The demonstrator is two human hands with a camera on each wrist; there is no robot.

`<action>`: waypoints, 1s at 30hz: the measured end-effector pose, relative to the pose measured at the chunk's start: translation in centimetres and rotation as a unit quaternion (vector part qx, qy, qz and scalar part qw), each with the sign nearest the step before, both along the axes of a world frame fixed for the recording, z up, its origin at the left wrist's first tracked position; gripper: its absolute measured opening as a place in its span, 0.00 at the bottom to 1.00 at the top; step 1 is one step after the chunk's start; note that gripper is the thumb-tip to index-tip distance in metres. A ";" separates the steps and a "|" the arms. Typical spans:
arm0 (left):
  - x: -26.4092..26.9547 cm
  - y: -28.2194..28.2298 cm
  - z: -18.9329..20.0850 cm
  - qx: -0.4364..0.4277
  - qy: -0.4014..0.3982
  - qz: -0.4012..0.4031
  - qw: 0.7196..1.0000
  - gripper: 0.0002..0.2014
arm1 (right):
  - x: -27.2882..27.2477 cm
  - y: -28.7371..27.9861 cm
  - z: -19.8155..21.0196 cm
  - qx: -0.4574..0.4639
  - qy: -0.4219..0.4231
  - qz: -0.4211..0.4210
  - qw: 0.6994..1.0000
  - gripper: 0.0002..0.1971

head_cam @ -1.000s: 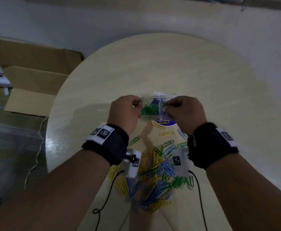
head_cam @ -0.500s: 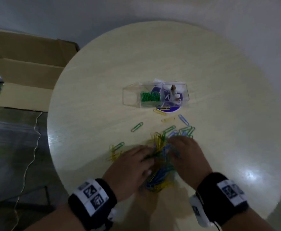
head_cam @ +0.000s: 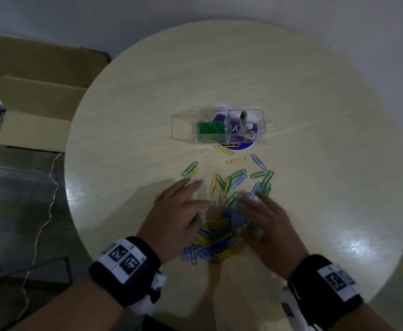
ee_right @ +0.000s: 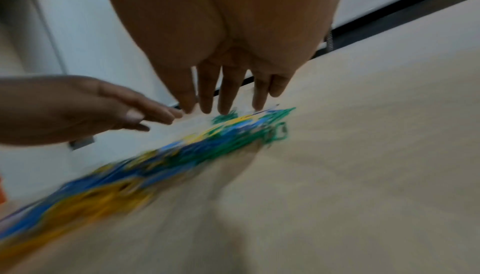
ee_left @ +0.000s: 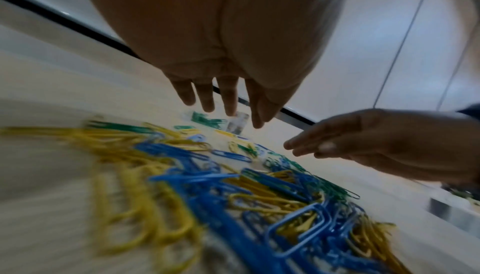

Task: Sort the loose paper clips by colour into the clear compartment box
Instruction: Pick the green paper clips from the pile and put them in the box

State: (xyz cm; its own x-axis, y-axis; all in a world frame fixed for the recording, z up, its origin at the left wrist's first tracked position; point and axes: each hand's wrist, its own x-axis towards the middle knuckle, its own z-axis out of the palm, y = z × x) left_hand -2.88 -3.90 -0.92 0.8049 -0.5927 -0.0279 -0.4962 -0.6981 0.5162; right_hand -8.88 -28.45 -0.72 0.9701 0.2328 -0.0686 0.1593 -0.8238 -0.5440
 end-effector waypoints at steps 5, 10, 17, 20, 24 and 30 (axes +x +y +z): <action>0.6 -5.2 -0.4 0.106 0.027 -0.066 0.992 0.24 | 4.1 -5.4 -1.5 -0.035 -0.021 -0.163 0.986 0.11; 0.1 -3.9 -1.3 0.094 0.044 0.007 0.995 0.24 | 5.0 -4.8 -2.3 -0.036 -0.001 -0.169 0.985 0.06; -0.5 -1.2 -0.4 0.010 0.000 0.037 0.999 0.08 | 5.6 -6.5 -2.4 -0.004 0.013 -0.213 0.977 0.14; 2.2 -1.2 0.4 0.002 -0.038 0.148 0.988 0.08 | 6.5 -7.7 -1.4 0.002 -0.003 -0.230 0.973 0.13; 6.6 -1.8 -0.3 0.057 -0.001 0.222 0.974 0.09 | 8.1 -7.5 -0.9 -0.051 -0.039 -0.120 0.991 0.13; 8.6 -2.5 -1.3 0.112 0.040 0.215 0.969 0.04 | 10.7 -4.8 -1.3 -0.131 -0.010 -0.030 0.991 0.08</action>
